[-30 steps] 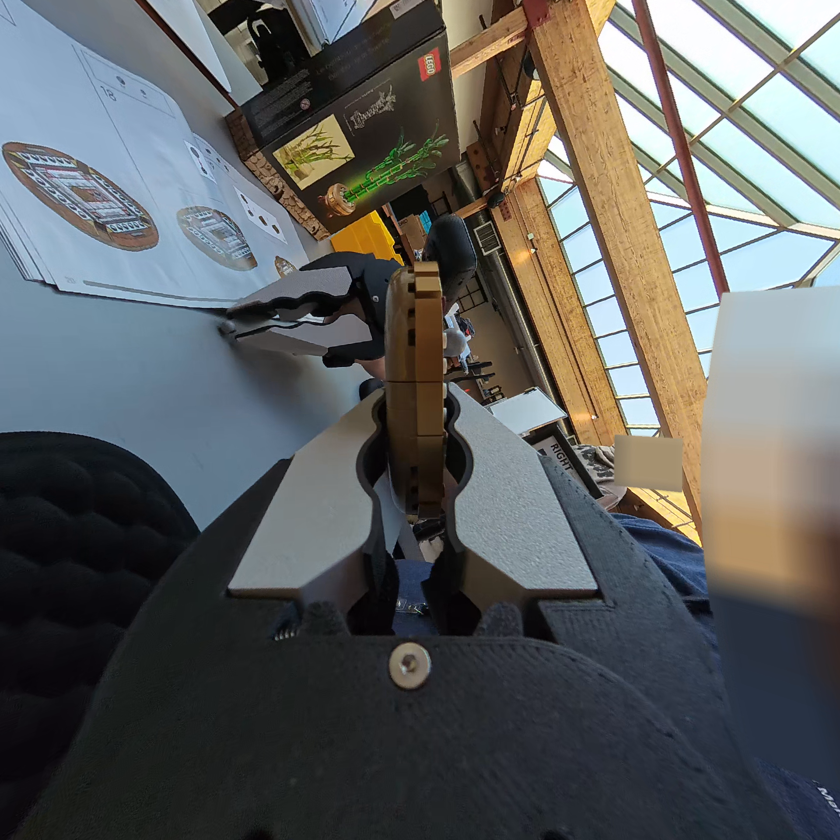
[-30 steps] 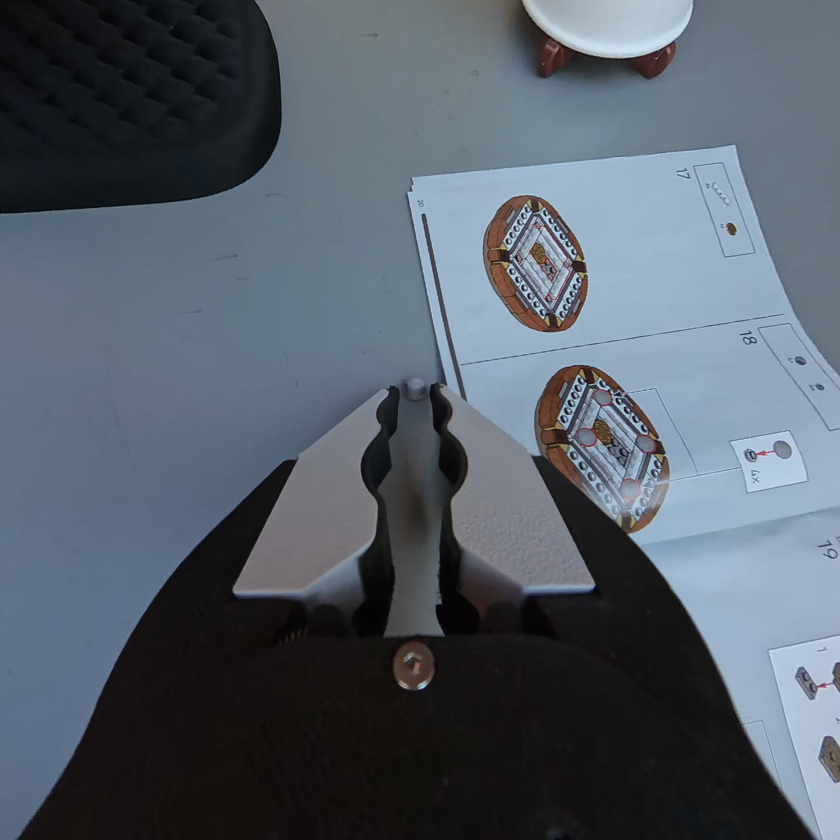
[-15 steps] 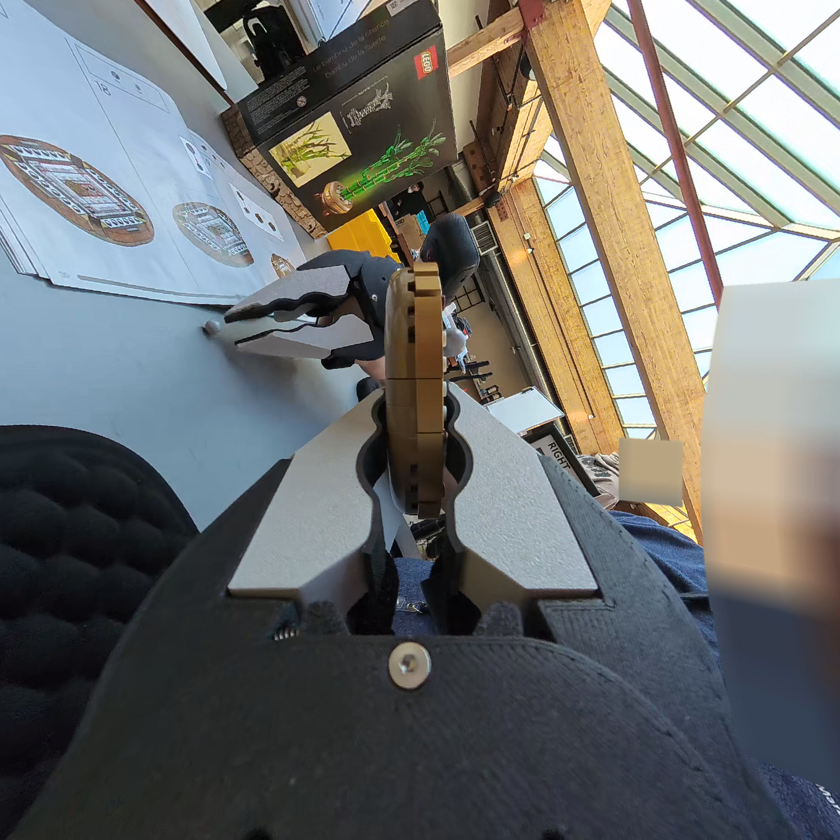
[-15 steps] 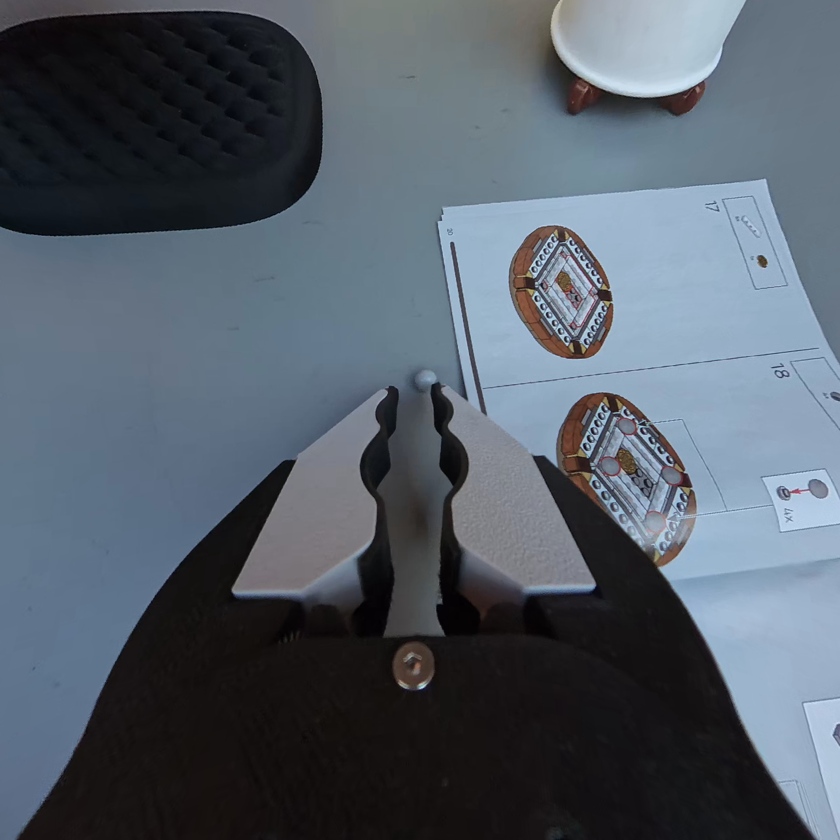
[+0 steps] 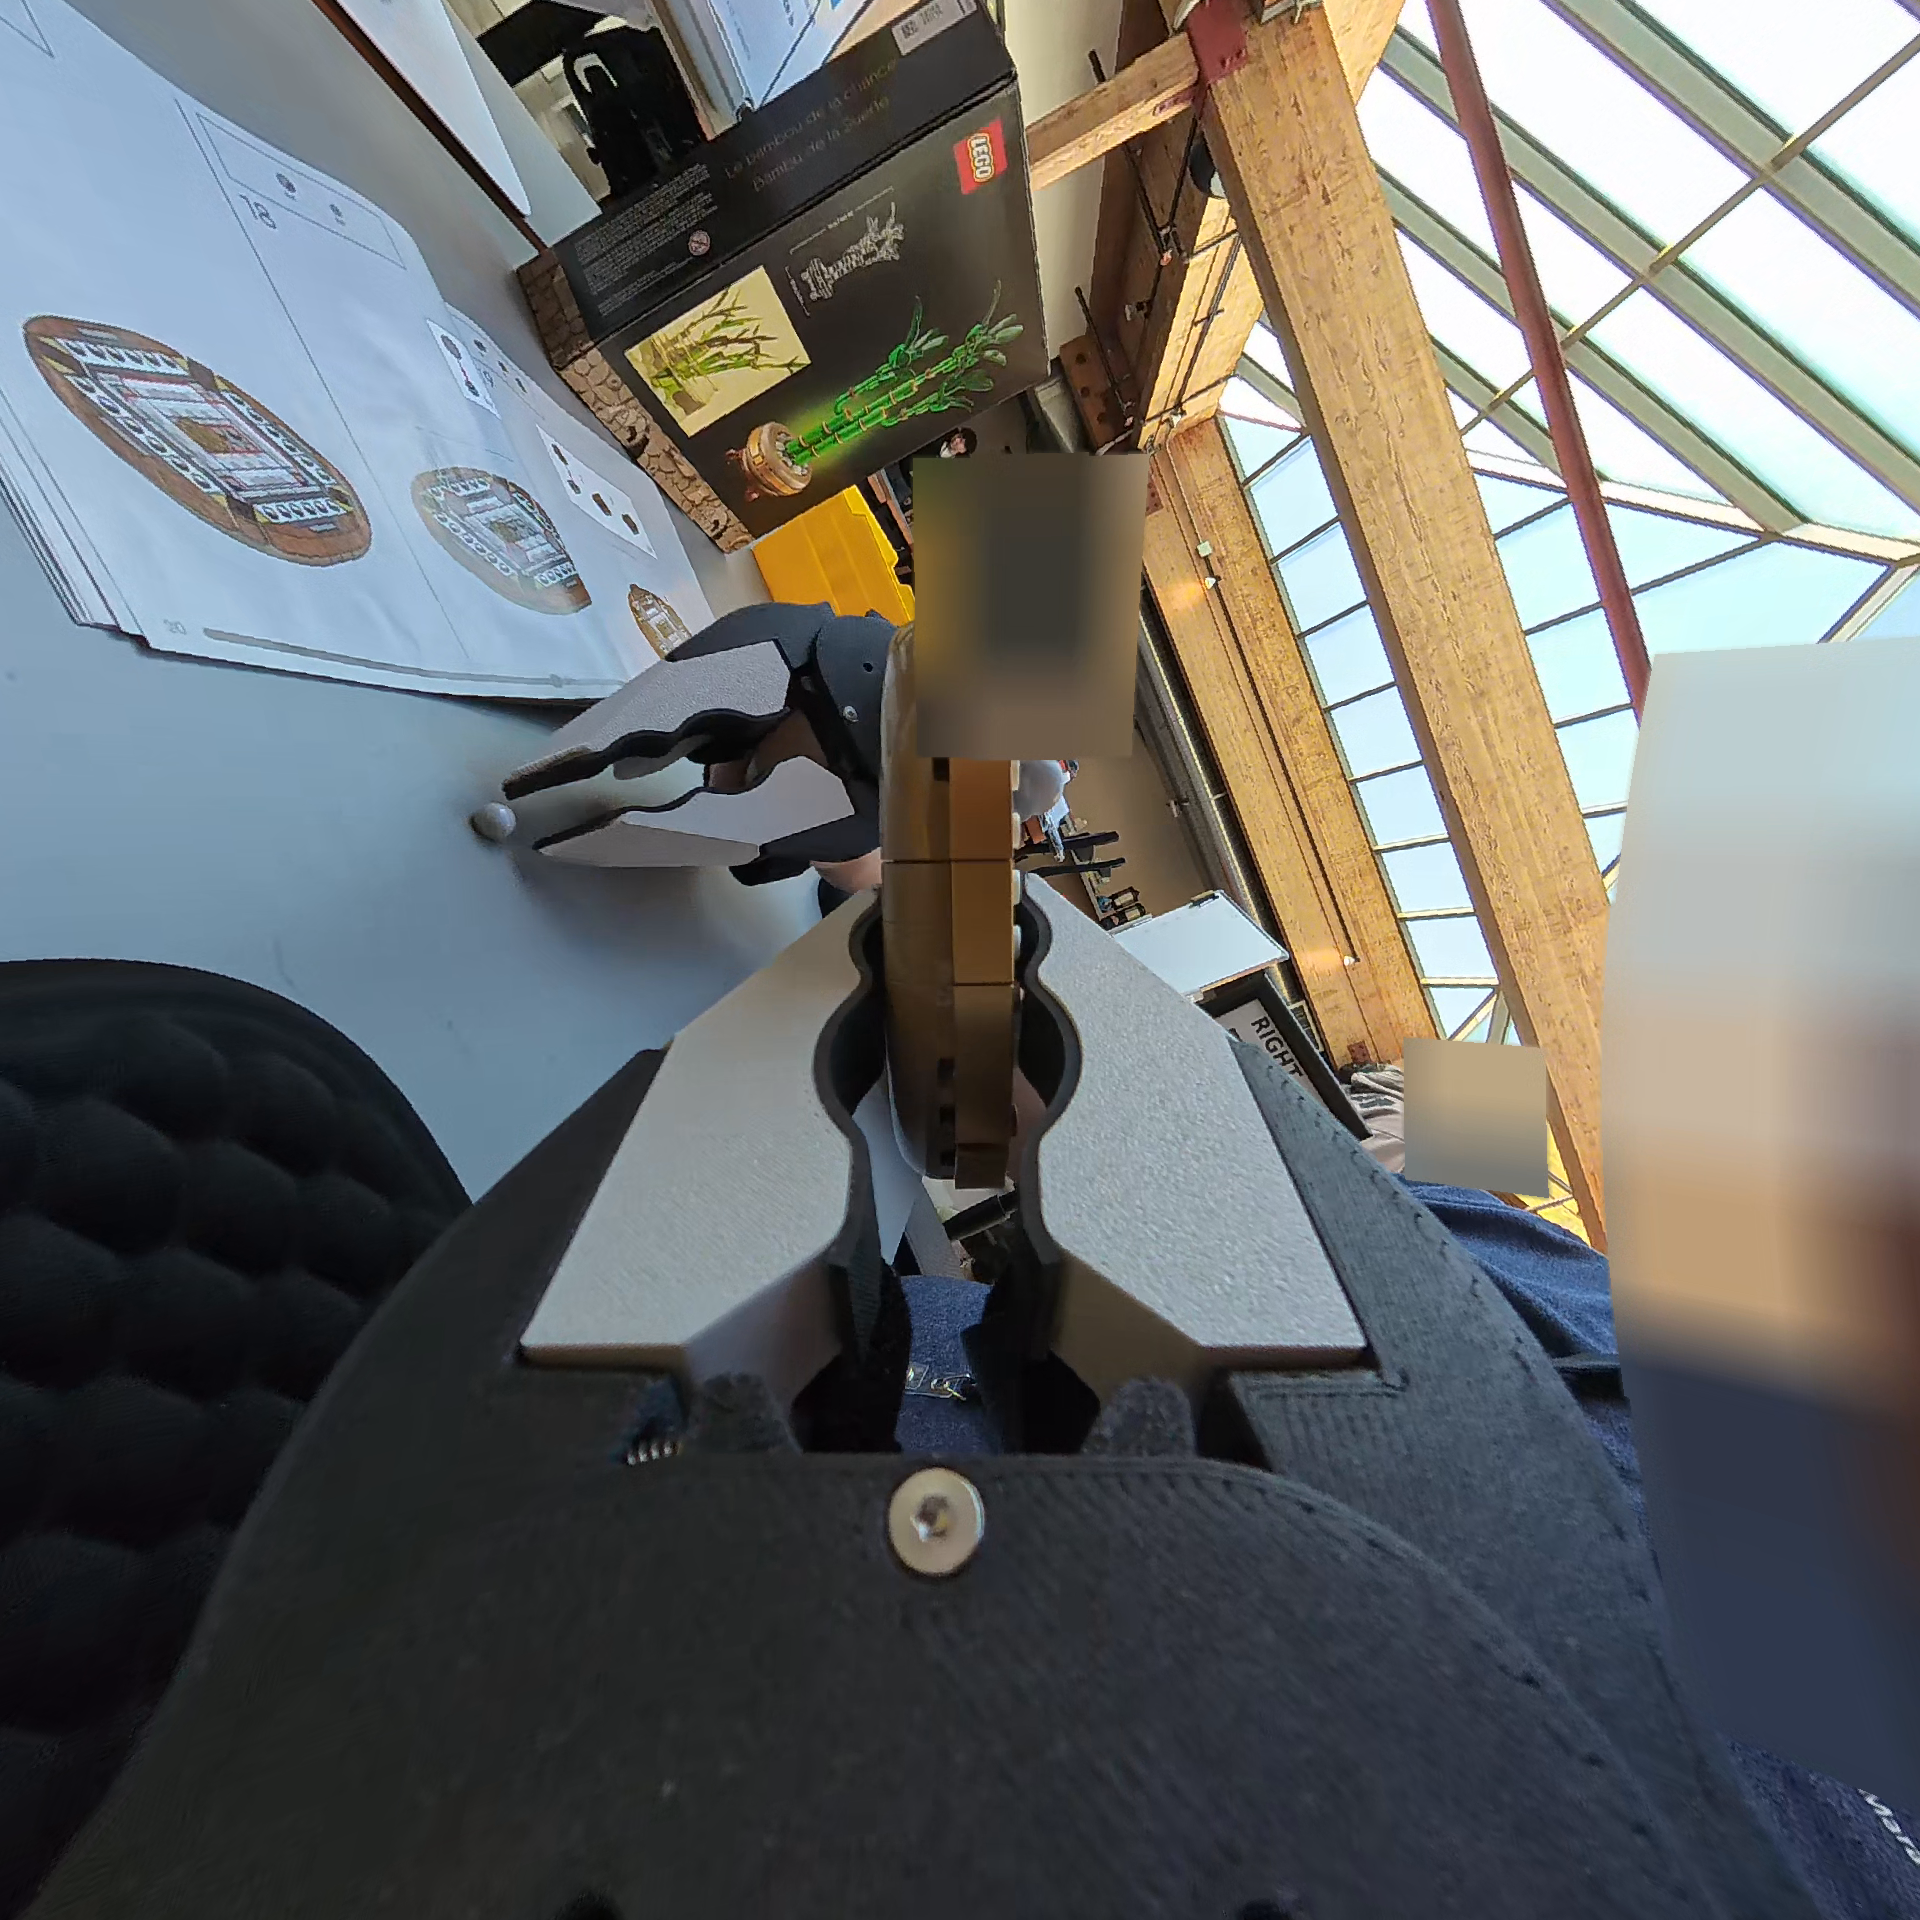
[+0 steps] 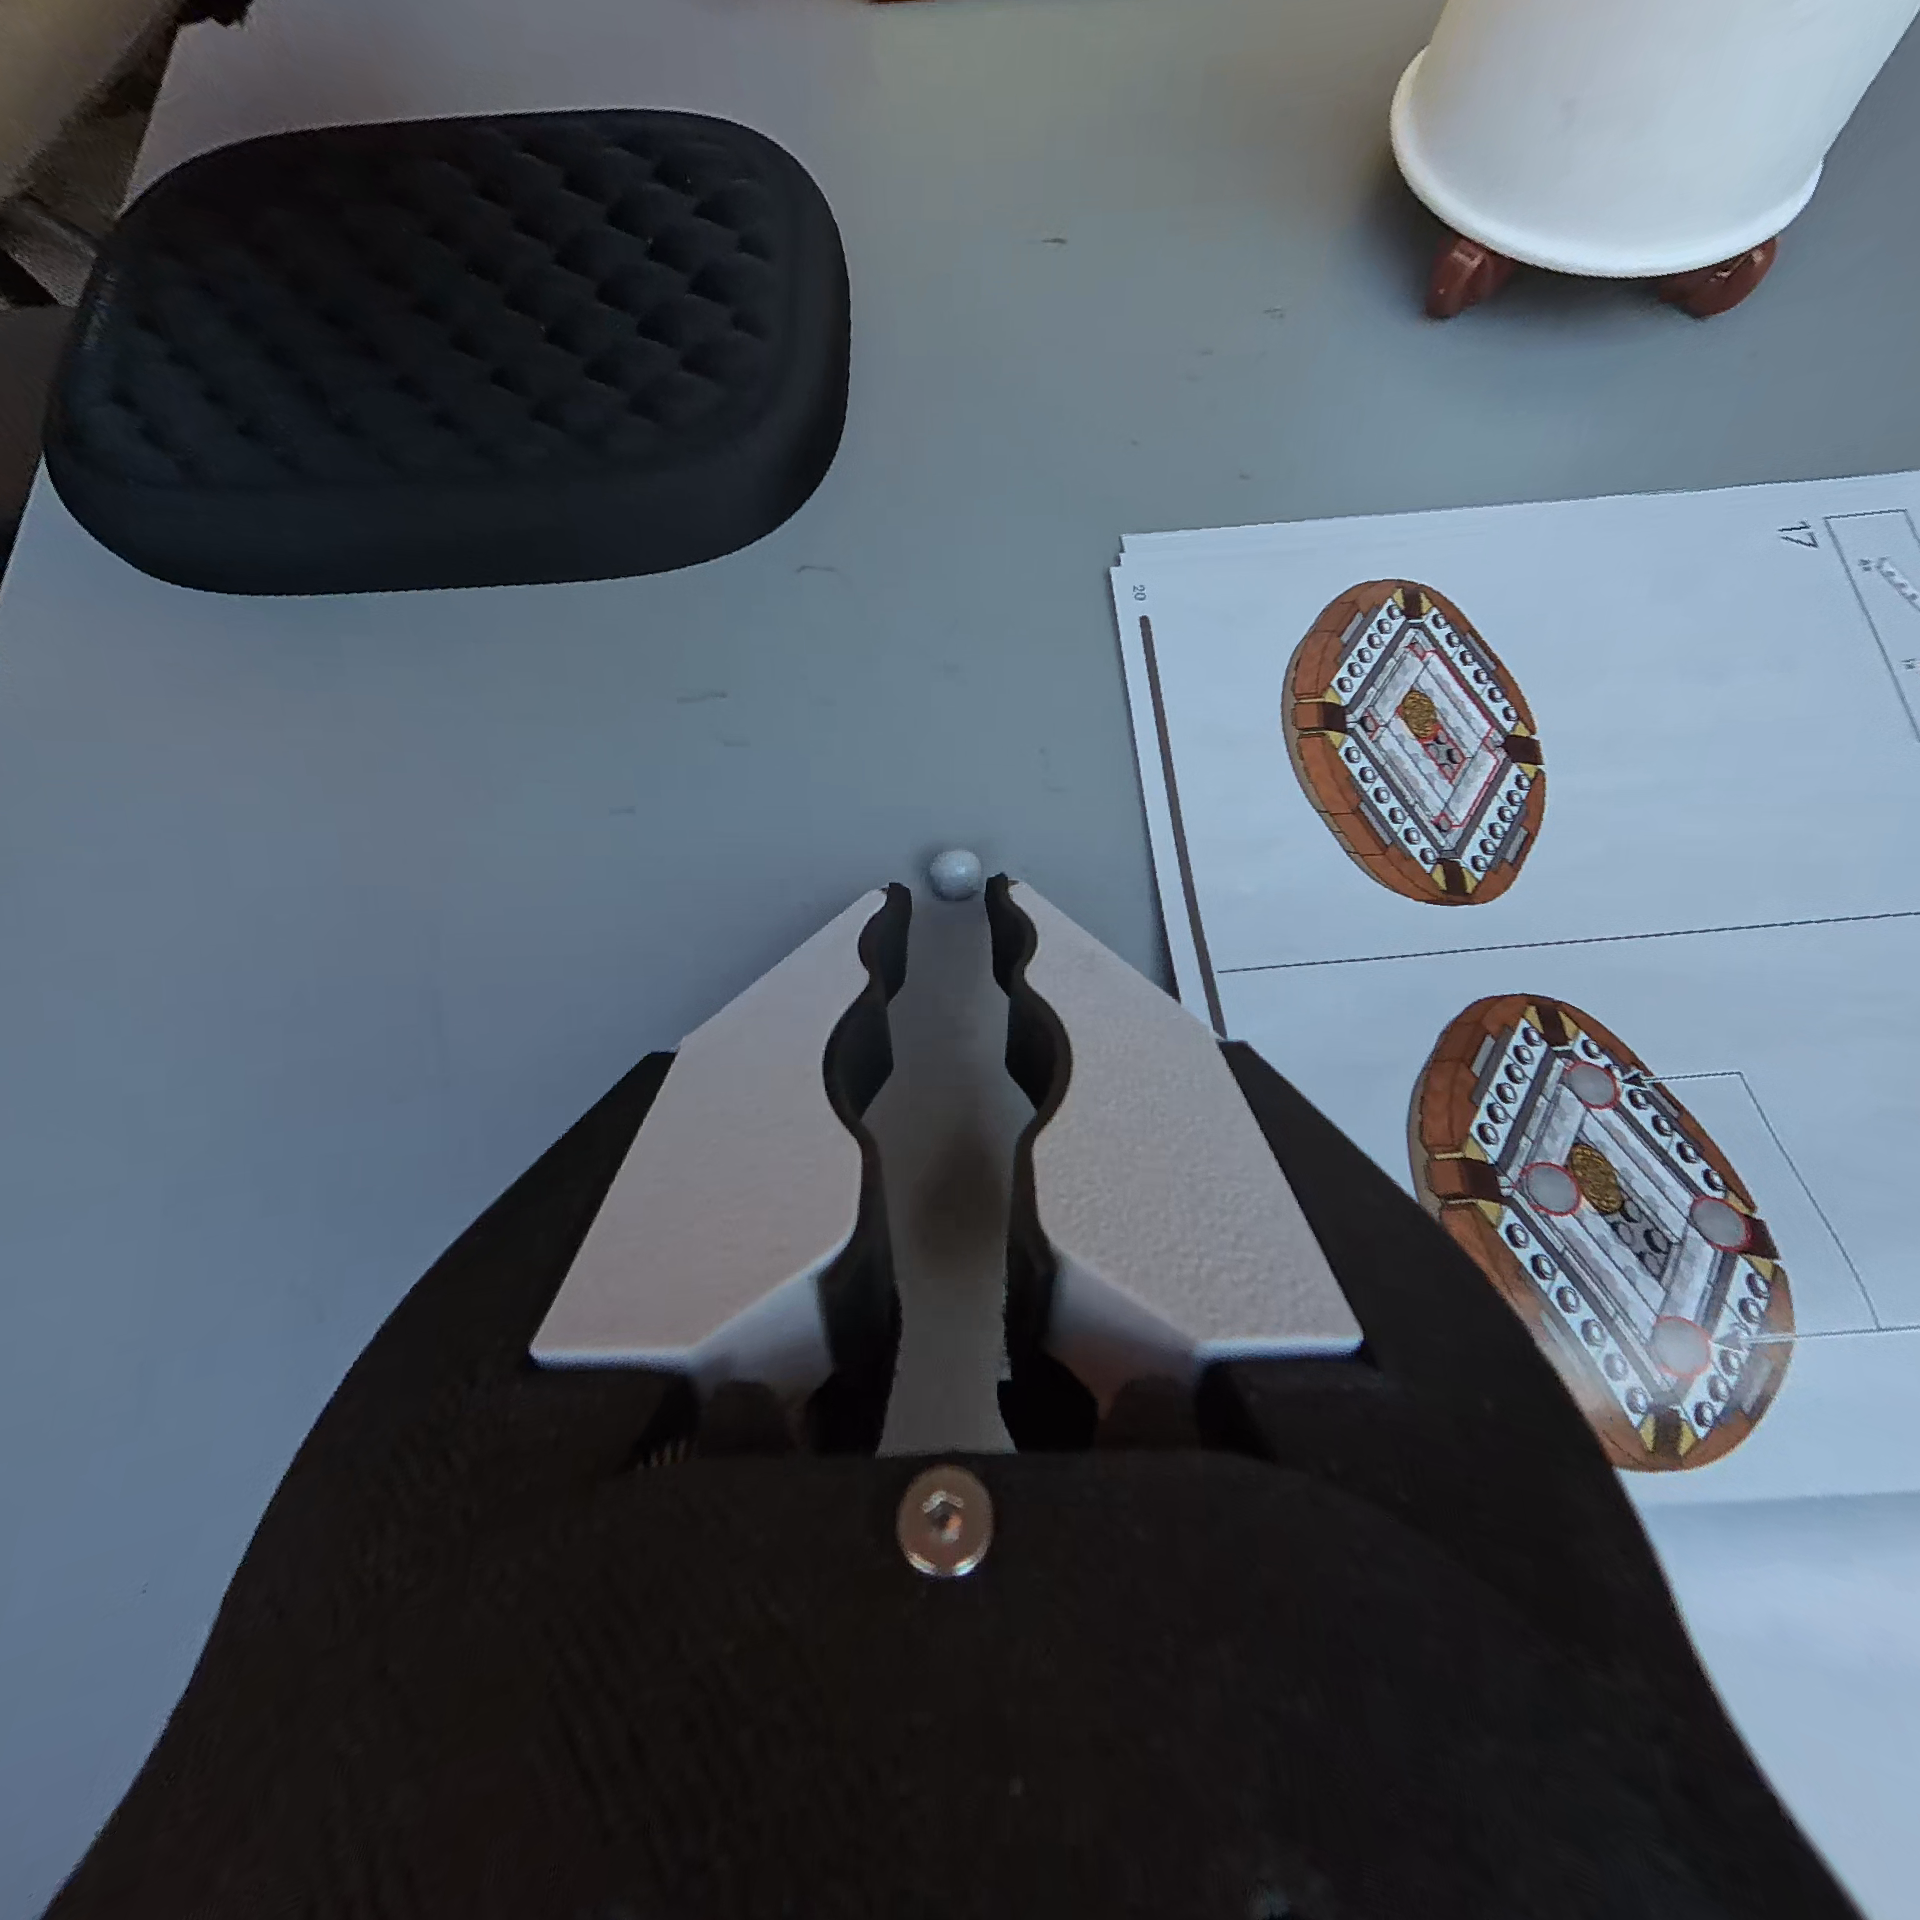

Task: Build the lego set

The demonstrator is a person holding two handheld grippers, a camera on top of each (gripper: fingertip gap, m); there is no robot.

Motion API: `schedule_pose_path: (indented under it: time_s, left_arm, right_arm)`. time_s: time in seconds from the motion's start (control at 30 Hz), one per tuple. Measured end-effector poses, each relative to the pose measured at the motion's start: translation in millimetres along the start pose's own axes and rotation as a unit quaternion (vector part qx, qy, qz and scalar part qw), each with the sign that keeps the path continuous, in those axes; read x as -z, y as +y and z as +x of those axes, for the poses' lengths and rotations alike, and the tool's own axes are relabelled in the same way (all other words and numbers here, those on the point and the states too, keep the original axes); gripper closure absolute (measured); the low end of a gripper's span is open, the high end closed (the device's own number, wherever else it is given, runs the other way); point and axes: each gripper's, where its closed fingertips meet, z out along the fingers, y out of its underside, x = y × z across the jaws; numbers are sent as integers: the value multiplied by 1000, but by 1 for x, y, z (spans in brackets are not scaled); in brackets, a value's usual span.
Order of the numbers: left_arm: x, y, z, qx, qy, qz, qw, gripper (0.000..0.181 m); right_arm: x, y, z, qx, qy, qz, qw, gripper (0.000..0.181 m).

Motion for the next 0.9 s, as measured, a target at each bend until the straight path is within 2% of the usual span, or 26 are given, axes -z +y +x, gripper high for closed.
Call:
schedule_pose_path:
  time_s: [0.7, 0.83, 0.9]
  left_arm:
    - [3, -1, -2, 4, -3, 1, 1000, 162]
    - [5, -3, -11, 20, -12, 11, 1000, 162]
    - [5, -4, -20, 33, -28, 24, 999, 162]
  right_arm:
    - [-8, -3, -1, -10, -8, 4, 1000, 172]
    - [-7, -2, -3, -11, -5, 3, 1000, 172]
    - [-2, -3, 1, -14, 19, 7, 1000, 172]
